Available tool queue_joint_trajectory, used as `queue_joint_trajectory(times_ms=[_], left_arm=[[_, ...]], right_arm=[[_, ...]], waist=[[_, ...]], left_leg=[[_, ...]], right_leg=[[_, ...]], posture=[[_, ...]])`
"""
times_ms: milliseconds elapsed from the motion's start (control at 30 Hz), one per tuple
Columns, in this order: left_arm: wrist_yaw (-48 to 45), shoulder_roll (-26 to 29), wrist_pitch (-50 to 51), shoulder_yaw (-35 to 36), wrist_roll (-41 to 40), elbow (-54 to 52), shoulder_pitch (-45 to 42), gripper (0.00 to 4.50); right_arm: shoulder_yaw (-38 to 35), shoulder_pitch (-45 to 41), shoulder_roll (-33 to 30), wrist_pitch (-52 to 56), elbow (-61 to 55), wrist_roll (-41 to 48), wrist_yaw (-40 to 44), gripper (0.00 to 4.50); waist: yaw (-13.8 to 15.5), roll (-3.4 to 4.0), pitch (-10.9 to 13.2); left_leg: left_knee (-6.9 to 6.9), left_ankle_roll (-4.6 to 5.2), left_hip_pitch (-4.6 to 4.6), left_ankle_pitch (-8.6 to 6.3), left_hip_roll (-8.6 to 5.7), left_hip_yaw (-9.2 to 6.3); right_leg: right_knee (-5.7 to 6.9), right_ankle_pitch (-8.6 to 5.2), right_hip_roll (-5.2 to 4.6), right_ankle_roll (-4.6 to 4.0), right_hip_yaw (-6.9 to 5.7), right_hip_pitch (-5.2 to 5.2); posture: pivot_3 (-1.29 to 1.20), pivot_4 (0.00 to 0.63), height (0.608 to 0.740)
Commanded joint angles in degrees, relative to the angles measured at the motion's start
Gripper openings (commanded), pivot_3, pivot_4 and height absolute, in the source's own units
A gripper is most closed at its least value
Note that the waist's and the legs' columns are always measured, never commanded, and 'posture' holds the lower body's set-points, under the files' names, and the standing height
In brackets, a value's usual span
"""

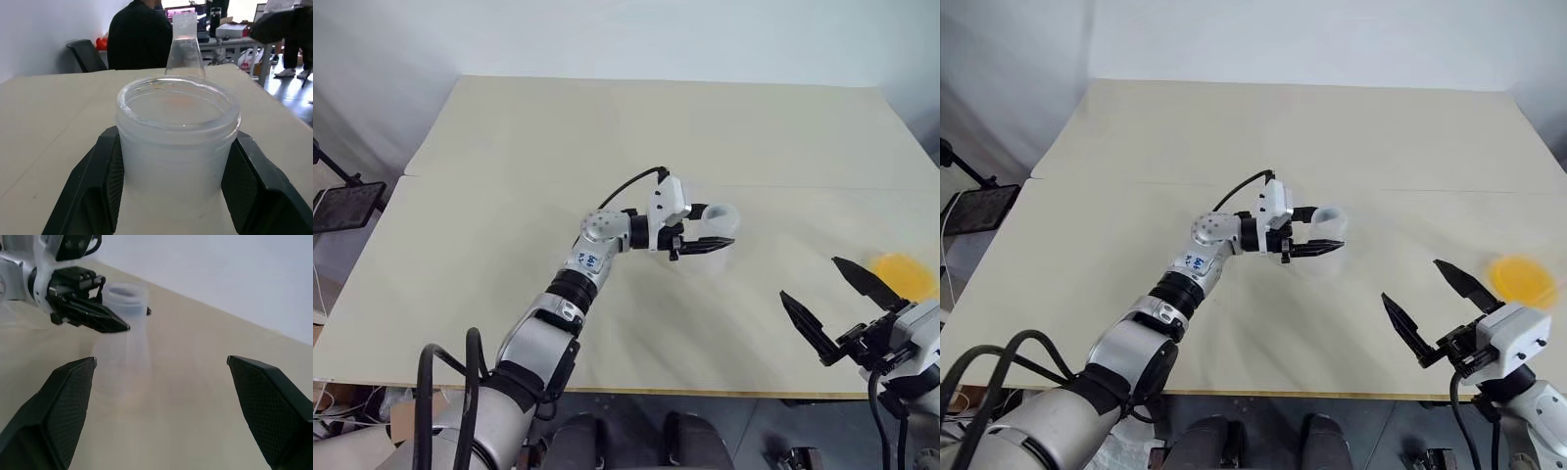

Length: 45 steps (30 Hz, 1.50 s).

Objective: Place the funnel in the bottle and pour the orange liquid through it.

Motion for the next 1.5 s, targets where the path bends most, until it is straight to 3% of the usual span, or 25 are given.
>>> queue_joint_trajectory(times_ms=[33, 67, 133, 300, 333, 533, 667, 767, 833, 967, 1167, 1333, 1500], left_arm=[[0.71, -1.34, -1.99, 1.20, 0.75, 1.52, -2.11, 2.33], [0.22, -1.49, -1.98, 1.39, 0.73, 1.82, -2.20, 2.33], [-1.92, -1.61, -1.24, 1.70, 0.15, 1.44, -1.97, 3.04], [-6.04, -0.58, 3.34, 4.87, -3.48, -1.78, -1.39, 4.38], [-6.59, 0.05, 4.06, 5.38, -3.87, -2.52, -1.43, 4.48], [-8.07, 4.63, 6.91, 7.98, -5.25, -7.72, -1.72, 4.48], [-9.94, 10.38, 6.16, 9.03, -4.88, -9.78, 0.01, 4.48], [-11.71, 19.04, 8.77, 13.20, -7.78, -15.94, 4.88, 4.48], [-11.40, 21.50, 10.81, 14.02, -8.69, -19.03, 6.90, 4.48], [-6.04, 28.18, 17.79, 19.35, -11.75, -32.75, 18.47, 4.48], [0.26, 34.29, 23.64, 27.86, -14.59, -48.97, 40.65, 4.48], [4.97, 35.20, 26.70, 36.88, -17.04, -59.22, 60.26, 4.48], [6.53, 34.52, 25.72, 44.11, -18.04, -61.99, 74.27, 4.48]], right_arm=[[-0.45, 0.05, 0.49, -1.43, -2.01, -0.26, -1.08, 4.50], [-0.16, -0.18, 0.50, -1.46, -1.95, -0.38, -1.22, 4.50], [0.18, -0.61, 0.45, -1.47, -1.78, -0.44, -1.31, 4.50], [0.41, -1.64, -0.13, -1.18, -1.03, -0.24, -0.85, 4.50], [0.36, -2.01, -0.38, -1.00, -0.85, -0.09, -0.73, 4.50], [0.53, -4.50, -1.93, -0.38, 1.15, 0.44, 0.93, 4.50], [1.38, -6.91, -3.63, 0.09, 3.45, 1.06, 3.06, 4.50], [3.31, -11.69, -7.48, 1.80, 6.82, 3.16, 7.92, 4.50], [3.91, -13.12, -8.86, 2.53, 7.81, 4.19, 9.95, 4.50], [8.90, -17.89, -12.98, 4.57, 9.81, 5.35, 17.19, 4.50], [16.67, -23.85, -13.19, 7.14, 10.05, 5.24, 21.44, 4.50], [20.83, -26.82, -12.43, 7.99, 10.14, 4.92, 22.89, 4.50], [22.69, -28.38, -12.21, 7.73, 10.47, 4.42, 24.06, 4.50]], waist=[[0.15, 0.00, 0.00], [0.18, -0.01, 0.00], [0.17, 0.00, 0.00], [-0.01, 0.00, 0.00], [-0.03, 0.00, 0.00], [-0.09, 0.01, 0.00], [-0.15, 0.01, -0.01], [-0.93, 0.03, -0.01], [-1.47, 0.04, -0.01], [-1.37, 0.01, 0.00], [-1.60, 0.01, 0.00], [-1.52, -0.03, 0.02], [-1.22, -0.04, 0.01]], left_leg=[[0.00, 0.01, -0.02, 0.00, 0.01, -0.02], [0.00, 0.03, -0.02, 0.01, 0.00, -0.05], [0.00, 0.05, -0.02, 0.02, 0.00, -0.04], [0.00, 0.05, -0.02, 0.02, 0.00, -0.03], [0.00, 0.05, -0.02, 0.02, 0.00, -0.03], [0.00, 0.05, -0.01, 0.02, 0.02, -0.04], [0.01, 0.05, 0.00, 0.03, 0.00, -0.04], [0.00, 0.04, 0.04, 0.02, 0.03, 0.01], [-0.02, 0.03, 0.08, 0.03, 0.11, -0.04], [-0.01, 0.02, 0.07, 0.03, 0.07, -0.25], [0.09, 0.02, 0.07, 0.02, 0.09, -0.46], [0.11, -0.02, 0.08, 0.00, 0.14, -0.49], [0.15, -0.07, 0.09, -0.06, 0.12, -0.64]], right_leg=[[-0.01, 0.00, -0.01, 0.00, -0.02, 0.00], [0.01, 0.01, -0.03, 0.02, -0.03, 0.00], [0.01, 0.02, -0.04, 0.03, -0.02, 0.01], [0.02, 0.02, -0.03, 0.03, -0.03, 0.00], [0.02, 0.02, -0.03, 0.03, -0.03, 0.00], [0.08, 0.02, -0.03, 0.03, -0.03, -0.02], [0.11, 0.02, -0.03, 0.03, -0.03, -0.02], [0.13, 0.02, 0.00, 0.03, -0.01, -0.02], [0.21, 0.02, 0.00, 0.03, -0.02, -0.03], [0.38, 0.02, -0.11, 0.03, -0.12, 0.00], [0.49, 0.02, -0.13, 0.03, -0.20, 0.08], [0.48, 0.02, -0.16, 0.03, -0.18, 0.09], [0.28, 0.02, -0.24, 0.02, -0.20, 0.26]], posture=[[0.00, 0.150, 0.740], [0.00, 0.150, 0.740], [0.00, 0.150, 0.740], [0.00, 0.150, 0.740], [0.00, 0.150, 0.740], [0.00, 0.150, 0.740], [0.00, 0.150, 0.740], [0.00, 0.150, 0.740], [0.00, 0.150, 0.740], [0.00, 0.150, 0.740], [0.00, 0.150, 0.740], [0.00, 0.150, 0.740], [0.00, 0.150, 0.740]])
